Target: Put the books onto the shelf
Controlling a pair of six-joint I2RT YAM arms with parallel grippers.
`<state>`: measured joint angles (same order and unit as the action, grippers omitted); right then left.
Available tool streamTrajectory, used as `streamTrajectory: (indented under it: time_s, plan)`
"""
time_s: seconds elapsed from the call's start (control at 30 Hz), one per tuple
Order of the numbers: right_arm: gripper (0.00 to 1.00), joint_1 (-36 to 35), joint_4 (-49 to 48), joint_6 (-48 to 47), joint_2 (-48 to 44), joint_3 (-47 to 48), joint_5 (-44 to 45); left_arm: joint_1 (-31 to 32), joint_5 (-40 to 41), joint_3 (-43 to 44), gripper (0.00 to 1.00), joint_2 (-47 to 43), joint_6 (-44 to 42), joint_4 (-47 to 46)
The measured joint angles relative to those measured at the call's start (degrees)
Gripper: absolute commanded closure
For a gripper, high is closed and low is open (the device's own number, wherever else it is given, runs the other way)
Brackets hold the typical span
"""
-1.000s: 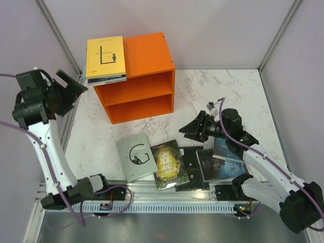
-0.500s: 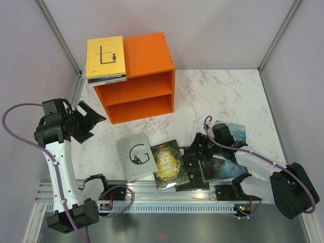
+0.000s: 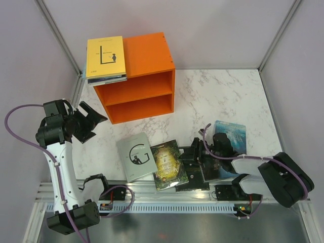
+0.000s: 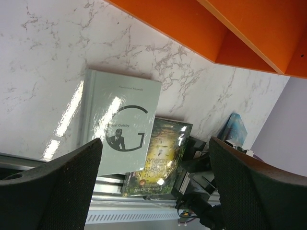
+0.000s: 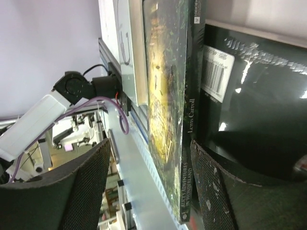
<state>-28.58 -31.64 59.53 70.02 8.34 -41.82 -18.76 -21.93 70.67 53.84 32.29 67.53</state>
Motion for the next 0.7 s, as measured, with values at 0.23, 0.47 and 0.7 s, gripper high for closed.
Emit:
streamTrajectory:
  time_s: [0.23, 0.47, 0.7]
  plan:
    - [0.28, -4.8, -10.9, 2.0, 8.4, -0.3, 0.1, 0.2, -0.8, -1.4, 0.07, -0.7, 0.9, -0.5]
    - [0.32, -6.6, -6.1, -0.6, 11.0, 2.6, 1.0, 0.2, -0.9, -1.8, 0.07, -2.1, 1.1, -0.5]
    - [0.25, -6.9, 13.9, -6.4, -2.2, 5.2, 8.8, 0.2, -0.9, -1.9, 0.07, -2.9, 1.1, -0.6]
